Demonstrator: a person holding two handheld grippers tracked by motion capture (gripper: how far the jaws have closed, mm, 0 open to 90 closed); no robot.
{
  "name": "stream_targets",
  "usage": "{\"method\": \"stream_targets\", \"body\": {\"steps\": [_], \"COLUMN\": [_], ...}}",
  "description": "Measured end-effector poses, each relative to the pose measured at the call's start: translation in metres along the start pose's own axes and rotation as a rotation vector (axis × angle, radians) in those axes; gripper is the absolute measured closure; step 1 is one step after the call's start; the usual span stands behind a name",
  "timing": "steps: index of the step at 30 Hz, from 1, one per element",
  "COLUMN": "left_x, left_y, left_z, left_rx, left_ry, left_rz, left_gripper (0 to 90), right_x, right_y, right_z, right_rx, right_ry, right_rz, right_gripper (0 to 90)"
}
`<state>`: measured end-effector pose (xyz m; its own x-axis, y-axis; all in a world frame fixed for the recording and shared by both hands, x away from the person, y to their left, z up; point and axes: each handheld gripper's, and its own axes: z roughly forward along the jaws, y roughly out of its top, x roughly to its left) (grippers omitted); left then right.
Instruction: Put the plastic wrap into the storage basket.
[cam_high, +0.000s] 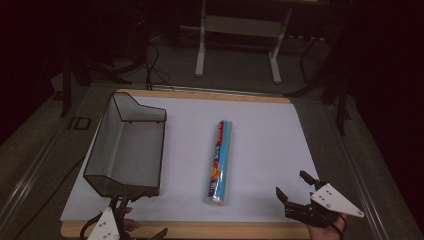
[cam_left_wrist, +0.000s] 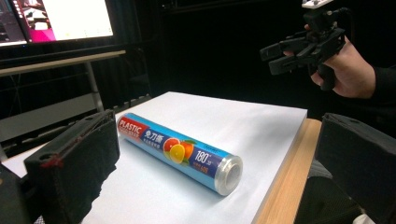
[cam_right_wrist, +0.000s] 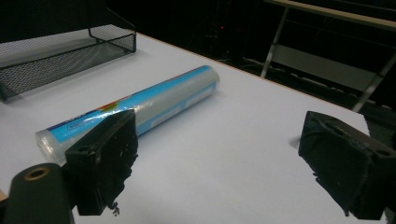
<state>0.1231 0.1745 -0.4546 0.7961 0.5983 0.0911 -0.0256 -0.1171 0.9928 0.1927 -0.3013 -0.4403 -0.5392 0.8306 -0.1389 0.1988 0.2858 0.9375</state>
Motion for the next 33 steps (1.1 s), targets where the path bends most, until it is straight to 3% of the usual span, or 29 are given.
{"method": "stream_targets", "body": {"steps": [11, 19, 21, 24, 33], "left_x": [-0.004, -0.005, -0.004, -0.003, -0.003], "left_y": [0.001, 0.0, 0.0, 0.0, -0.001], "left_z": [0.003, 0.005, 0.004, 0.004, 0.003], "left_rx": [-0.011, -0.001, -0.005, -0.008, -0.003], "left_ry": [-0.014, -0.019, -0.02, -0.019, -0.025], "left_rz": [-0.012, 0.003, 0.001, 0.0, 0.011], "left_gripper": [0.6, 0.6, 0.7, 0.7, 0.7], "right_x": [0.007, 0.009, 0.011, 0.014, 0.018], "right_y": [-0.004, 0.001, 0.002, 0.004, 0.018], "right_z": [0.006, 0.006, 0.007, 0.009, 0.014], "right_rx": [0.03, 0.033, 0.032, 0.042, 0.053], "right_ry": [0.0, 0.04, 0.015, 0.016, 0.037], "right_rz": [-0.065, -0.059, -0.077, -0.099, -0.089], "right_gripper": [11.9, 11.6, 11.6, 11.5, 10.9]}}
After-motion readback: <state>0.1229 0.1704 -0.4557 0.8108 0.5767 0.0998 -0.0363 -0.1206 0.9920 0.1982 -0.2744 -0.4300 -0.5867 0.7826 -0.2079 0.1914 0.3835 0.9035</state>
